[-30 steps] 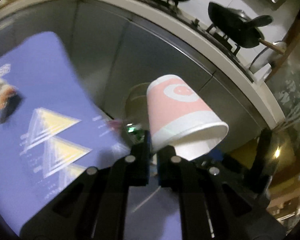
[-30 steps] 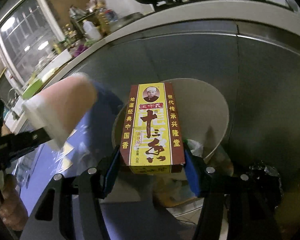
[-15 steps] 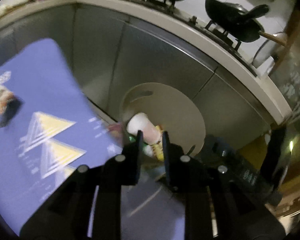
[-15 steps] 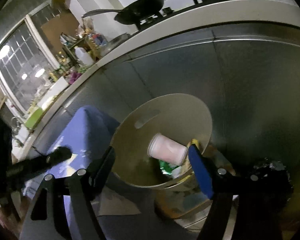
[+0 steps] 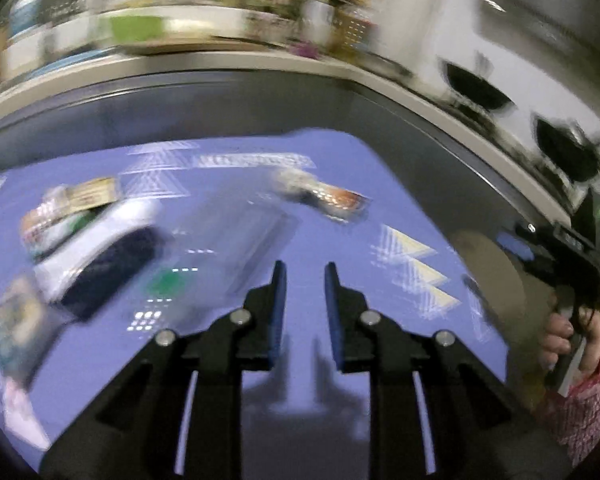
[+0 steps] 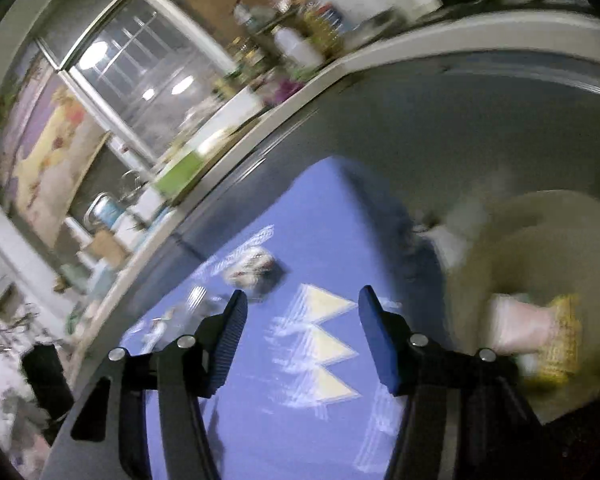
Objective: Collect trash
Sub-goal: 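Grasp the clear plastic bottle with the left tool while the right tool grasps a snack wrapper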
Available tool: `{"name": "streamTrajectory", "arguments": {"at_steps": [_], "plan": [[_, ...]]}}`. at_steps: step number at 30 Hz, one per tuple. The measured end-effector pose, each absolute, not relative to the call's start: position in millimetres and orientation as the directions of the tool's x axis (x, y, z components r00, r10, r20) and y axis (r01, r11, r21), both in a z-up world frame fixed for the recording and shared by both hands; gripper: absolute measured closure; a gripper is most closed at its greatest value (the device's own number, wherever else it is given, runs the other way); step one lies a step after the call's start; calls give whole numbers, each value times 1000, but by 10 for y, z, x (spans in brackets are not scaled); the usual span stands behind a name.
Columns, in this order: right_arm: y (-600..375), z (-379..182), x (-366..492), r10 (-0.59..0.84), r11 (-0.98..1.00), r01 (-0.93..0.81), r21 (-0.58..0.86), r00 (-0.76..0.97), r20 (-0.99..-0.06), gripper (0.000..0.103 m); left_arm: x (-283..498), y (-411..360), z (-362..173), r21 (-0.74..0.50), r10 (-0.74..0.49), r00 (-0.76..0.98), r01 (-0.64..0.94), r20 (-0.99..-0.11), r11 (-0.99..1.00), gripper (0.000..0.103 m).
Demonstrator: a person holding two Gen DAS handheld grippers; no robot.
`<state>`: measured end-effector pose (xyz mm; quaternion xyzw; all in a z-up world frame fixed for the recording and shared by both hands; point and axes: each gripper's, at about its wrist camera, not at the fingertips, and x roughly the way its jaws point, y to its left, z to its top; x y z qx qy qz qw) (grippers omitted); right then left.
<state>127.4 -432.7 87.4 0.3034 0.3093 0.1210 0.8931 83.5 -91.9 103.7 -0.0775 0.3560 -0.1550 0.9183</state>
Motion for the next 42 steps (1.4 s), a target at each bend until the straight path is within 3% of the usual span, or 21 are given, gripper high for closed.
{"name": "streamTrajectory", "arguments": {"at_steps": [4, 8, 12, 16, 19, 23, 27, 29, 30, 33, 42], "plan": [[-4066, 821, 1810, 499, 733, -50, 679, 717, -486, 49, 905, -371, 1014, -289, -271, 724, 103, -635, 952, 80], [-3862, 754, 2282, 537, 722, -40, 691, 662, -523, 49, 1087, -344, 1028, -292, -279, 734, 114, -619, 949, 75], [-3695, 622, 2627, 534, 726, -2, 687, 630, -563, 49, 1367, -713, 1043, -220, -282, 751, 185, -598, 958, 36], [-3589, 485, 2827, 536, 734, 18, 679, 600, -595, 49, 1689, -1065, 993, -116, -251, 763, 227, -595, 967, 21], [-3521, 429, 2926, 542, 738, 15, 675, 582, -606, 49, 1885, -1275, 863, -27, -199, 749, 235, -632, 972, 18], [-3485, 371, 2916, 556, 741, -4, 672, 565, -610, 50, 2047, -1325, 660, -11, -165, 704, 218, -691, 976, 17], [-3442, 285, 2896, 570, 744, -7, 668, 529, -629, 85, 2106, -1362, 434, 44, -111, 649, 218, -753, 975, 19], [-3424, 266, 2816, 593, 723, -23, 690, 531, -604, 91, 2053, -1343, 422, 38, -113, 649, 214, -753, 976, 26], [-3407, 291, 2782, 591, 727, -28, 686, 535, -604, 92, 2013, -1333, 444, 40, -111, 657, 211, -746, 977, 34], [-3385, 364, 2543, 574, 741, -39, 671, 555, -602, 93, 1859, -1307, 532, 11, -143, 656, 225, -741, 974, 41], [-3351, 329, 1471, 611, 665, -28, 747, 595, -522, 93, 1043, -998, 529, -132, -287, 569, 298, -770, 945, 42]]}}
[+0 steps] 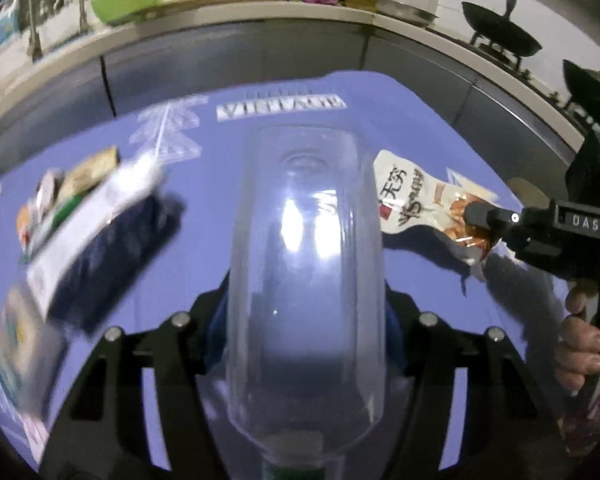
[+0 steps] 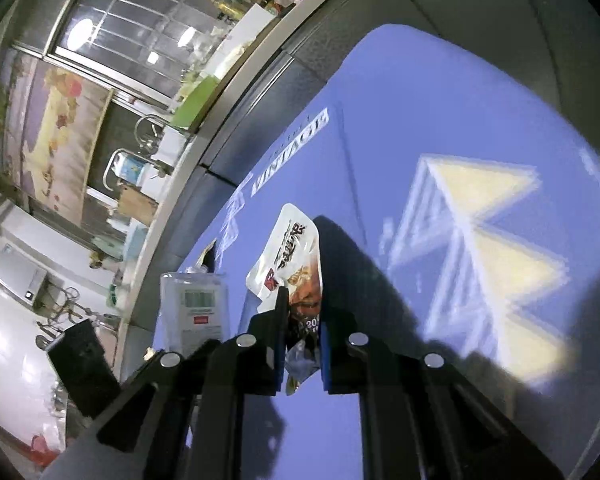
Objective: Collect trash
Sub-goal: 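Grasp the clear plastic bottle with the left tool while the right tool grasps a snack wrapper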
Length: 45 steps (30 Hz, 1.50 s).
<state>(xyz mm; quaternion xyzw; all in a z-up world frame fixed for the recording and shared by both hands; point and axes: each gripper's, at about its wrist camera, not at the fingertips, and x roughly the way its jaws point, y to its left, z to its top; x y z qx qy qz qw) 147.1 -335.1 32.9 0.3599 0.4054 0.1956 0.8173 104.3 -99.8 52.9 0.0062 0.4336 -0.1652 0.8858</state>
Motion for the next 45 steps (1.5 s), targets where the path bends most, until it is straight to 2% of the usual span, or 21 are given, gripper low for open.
{"name": "streamTrajectory", "arguments": {"at_steps": [8, 10, 22, 31, 39, 45], "plan": [[-2863, 129, 901, 645, 646, -61, 761, 578, -501, 93, 549, -340, 376, -339, -395, 504, 204, -768, 919, 42], [-2736, 83, 913, 642, 664, -68, 745, 563, -521, 93, 511, -268, 353, -337, -380, 512, 179, -771, 924, 41], [-2602, -6, 842, 657, 654, -127, 746, 583, -477, 91, 449, -90, 253, -359, -377, 519, 140, -767, 923, 38], [-2488, 11, 790, 634, 705, -159, 691, 578, -514, 88, 410, -46, 271, -376, -385, 574, 142, -723, 916, 35], [-2472, 18, 794, 633, 706, -159, 690, 578, -514, 88, 345, 39, 361, -333, -335, 637, 129, -695, 934, 32], [-2486, 29, 806, 637, 704, -164, 691, 576, -513, 88, 224, 54, 436, -350, -367, 629, 157, -685, 923, 24]]}}
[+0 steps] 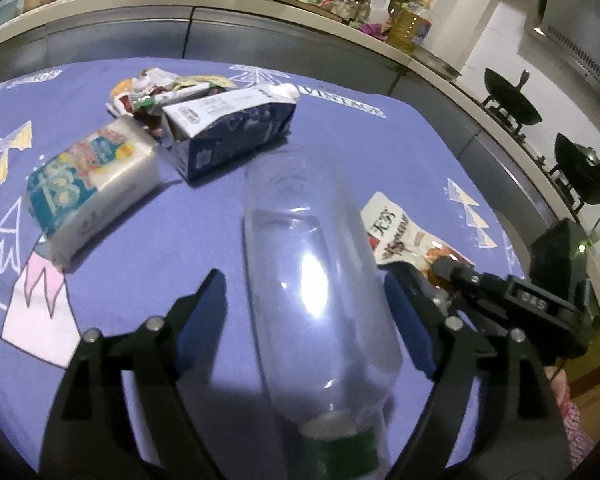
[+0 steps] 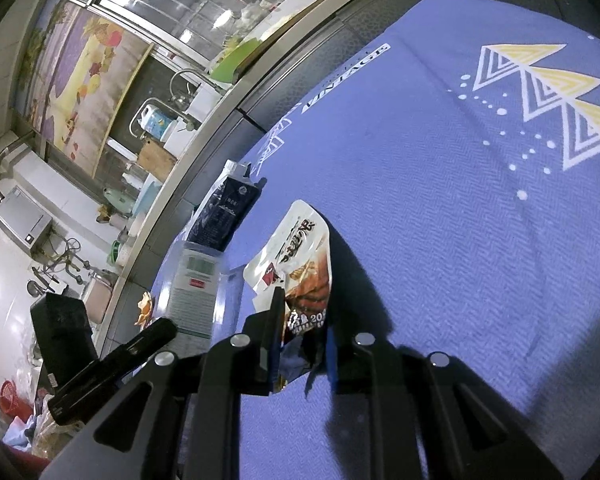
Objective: Collect trash
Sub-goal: 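Grasp the clear plastic bottle with the left tool while the right tool grasps a snack wrapper, then lift the held bottle and wrapper off the table with both tools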
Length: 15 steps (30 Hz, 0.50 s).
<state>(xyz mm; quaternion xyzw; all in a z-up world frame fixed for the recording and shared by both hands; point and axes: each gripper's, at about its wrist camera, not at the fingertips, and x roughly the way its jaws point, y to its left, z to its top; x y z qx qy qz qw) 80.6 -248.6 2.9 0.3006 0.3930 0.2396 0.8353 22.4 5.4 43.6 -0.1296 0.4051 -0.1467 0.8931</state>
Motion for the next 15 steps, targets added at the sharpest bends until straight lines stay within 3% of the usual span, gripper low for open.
{"name": "streamTrajectory", "arguments": {"at_steps": [8, 15], "plan": [[-2486, 43, 810, 638, 703, -166, 692, 576, -511, 88, 22, 199, 513, -384, -382, 626, 140, -679, 913, 20], [-2506, 59, 818, 645, 694, -167, 700, 575, -503, 88, -151, 9, 449, -339, -404, 561, 222, -722, 914, 22]]}}
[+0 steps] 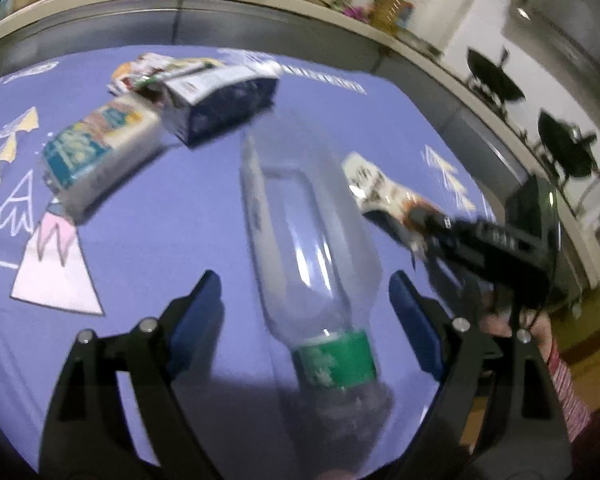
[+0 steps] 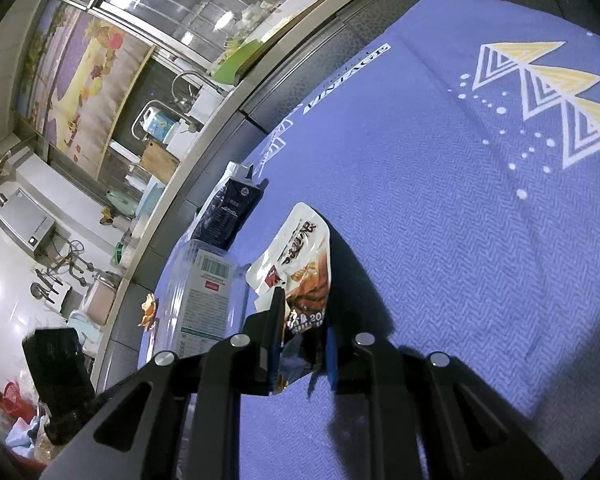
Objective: Collect trash
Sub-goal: 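Lift the held bottle and wrapper off the table with both tools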
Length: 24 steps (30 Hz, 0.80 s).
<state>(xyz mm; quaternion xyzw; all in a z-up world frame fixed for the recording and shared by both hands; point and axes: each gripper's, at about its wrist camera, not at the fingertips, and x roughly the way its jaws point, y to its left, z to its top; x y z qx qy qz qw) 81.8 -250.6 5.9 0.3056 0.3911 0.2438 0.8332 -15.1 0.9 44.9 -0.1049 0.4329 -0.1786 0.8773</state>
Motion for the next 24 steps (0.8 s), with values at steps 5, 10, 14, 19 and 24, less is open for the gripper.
{"name": "streamTrajectory", "arguments": {"at_steps": [5, 10, 14, 19, 24], "plan": [[-2506, 59, 817, 645, 694, -167, 700, 576, -502, 88, -152, -128, 347, -319, -401, 490, 245, -774, 916, 34], [-2525, 70, 829, 647, 692, -168, 702, 576, -500, 88, -86, -92, 222, -349, -406, 449, 208, -796, 914, 48], [-2527, 69, 836, 643, 698, -169, 696, 575, -506, 88, -75, -46, 205, -350, -400, 464, 194, -790, 917, 64], [-2494, 71, 839, 630, 716, -169, 678, 575, -522, 88, -58, -25, 190, -363, -412, 487, 197, -770, 911, 64], [-2463, 77, 842, 626, 721, -169, 672, 576, -526, 88, -60, -40, 179, -349, -406, 508, 208, -760, 914, 64]]}}
